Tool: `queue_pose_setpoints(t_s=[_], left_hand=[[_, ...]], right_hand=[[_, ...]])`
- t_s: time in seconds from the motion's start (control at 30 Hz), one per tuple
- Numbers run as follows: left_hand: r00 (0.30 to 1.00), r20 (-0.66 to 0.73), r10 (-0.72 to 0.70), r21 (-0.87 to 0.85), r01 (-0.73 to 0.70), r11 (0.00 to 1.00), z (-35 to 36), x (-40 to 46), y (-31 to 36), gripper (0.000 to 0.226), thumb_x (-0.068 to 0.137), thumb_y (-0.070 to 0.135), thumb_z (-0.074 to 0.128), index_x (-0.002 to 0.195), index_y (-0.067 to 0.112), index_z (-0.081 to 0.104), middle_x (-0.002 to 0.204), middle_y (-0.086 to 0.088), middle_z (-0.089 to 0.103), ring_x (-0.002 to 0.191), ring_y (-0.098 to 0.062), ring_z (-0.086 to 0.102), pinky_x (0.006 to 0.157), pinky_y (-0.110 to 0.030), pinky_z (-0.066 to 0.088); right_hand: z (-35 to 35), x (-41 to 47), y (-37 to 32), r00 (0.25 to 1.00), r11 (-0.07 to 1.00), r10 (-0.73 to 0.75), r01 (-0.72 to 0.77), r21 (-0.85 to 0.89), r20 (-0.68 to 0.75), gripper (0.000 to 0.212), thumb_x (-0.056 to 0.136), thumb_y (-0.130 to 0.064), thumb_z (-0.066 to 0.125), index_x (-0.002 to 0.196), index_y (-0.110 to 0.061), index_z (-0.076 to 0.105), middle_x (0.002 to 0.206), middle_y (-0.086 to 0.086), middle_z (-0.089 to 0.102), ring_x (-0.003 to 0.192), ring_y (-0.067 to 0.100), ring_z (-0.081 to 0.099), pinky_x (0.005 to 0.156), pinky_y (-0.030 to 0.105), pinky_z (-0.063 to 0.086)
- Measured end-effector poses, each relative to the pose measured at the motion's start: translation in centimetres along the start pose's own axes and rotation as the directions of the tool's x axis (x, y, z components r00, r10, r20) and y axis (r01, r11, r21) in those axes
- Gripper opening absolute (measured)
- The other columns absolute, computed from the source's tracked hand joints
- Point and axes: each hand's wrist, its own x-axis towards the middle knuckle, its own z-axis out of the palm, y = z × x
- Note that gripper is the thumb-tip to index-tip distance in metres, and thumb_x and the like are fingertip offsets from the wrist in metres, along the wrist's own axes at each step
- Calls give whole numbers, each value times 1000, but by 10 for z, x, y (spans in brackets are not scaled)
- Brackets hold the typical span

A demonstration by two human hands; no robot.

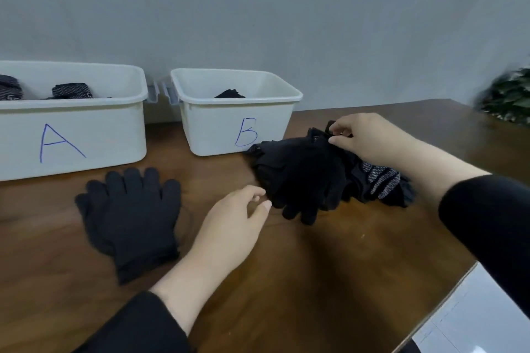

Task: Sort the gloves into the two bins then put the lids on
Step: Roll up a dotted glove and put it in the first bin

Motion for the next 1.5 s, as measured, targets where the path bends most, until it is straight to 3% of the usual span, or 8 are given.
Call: queue_pose_setpoints(t_s=[0.23,0.4,0.63,0.9,1.03,1.2,1.33,1.5], left_hand=[[999,39,18,59,-20,998,3,-7,-10,31,101,44,47,129,36,57,120,24,57,112,1,51,93,-21,42],[998,60,30,49,-33,998,1,-5,-12,32,101,44,47,131,36,56,122,23,58,114,2,50,94,-19,41],[998,62,21,45,-24,999,1,-4,-13,31,100,45,47,129,40,56,122,25,57,114,2,50,91,-19,41],[997,65,30,29,-32,999,1,-3,-12,32,101,46,47,131,39,55,122,24,58,113,2,51,91,-17,42],[997,51,49,8,-50,999,-1,-4,-9,32,101,44,47,131,37,55,123,22,58,113,1,52,94,-20,45],[991,-26,128,38,-127,991,-9,-8,-5,32,103,42,43,131,32,57,120,19,60,111,1,52,94,-25,48],[953,-136,272,128,-256,958,-18,-15,-4,34,102,46,39,116,29,66,104,16,66,100,-2,58,85,-31,52],[891,-266,369,319,-280,905,-47,-26,-22,37,100,46,39,104,27,71,92,13,69,87,-10,63,77,-36,53]], right_hand=[[41,10,11,988,974,155,-153,-168,-3,37,103,-36,52,134,-19,57,130,9,60,118,35,56,91,46,48],[44,15,11,995,986,68,-78,-149,-73,33,101,-30,55,134,-26,55,133,7,52,124,34,45,99,52,39],[35,32,7,975,970,68,-15,-242,213,39,103,-46,45,143,-44,47,151,-1,32,139,33,29,110,59,27],[19,31,0,990,987,-134,130,-92,-33,11,89,-33,73,87,-28,63,123,-7,55,122,23,43,101,43,34],[-11,19,-22,989,986,-86,102,136,-119,8,91,-24,70,89,-22,63,95,-7,68,93,21,59,79,34,42],[-35,12,-49,962,941,-66,148,303,-265,6,91,-22,71,89,-25,66,86,5,69,76,23,59,67,29,42],[-45,12,-66,968,889,-22,133,438,-249,4,91,-25,72,88,-24,69,63,2,42,54,10,40,57,29,33],[-57,1,-91,986,795,28,76,602,-162,3,90,-24,73,92,-21,74,70,9,51,64,21,48,63,32,41]])
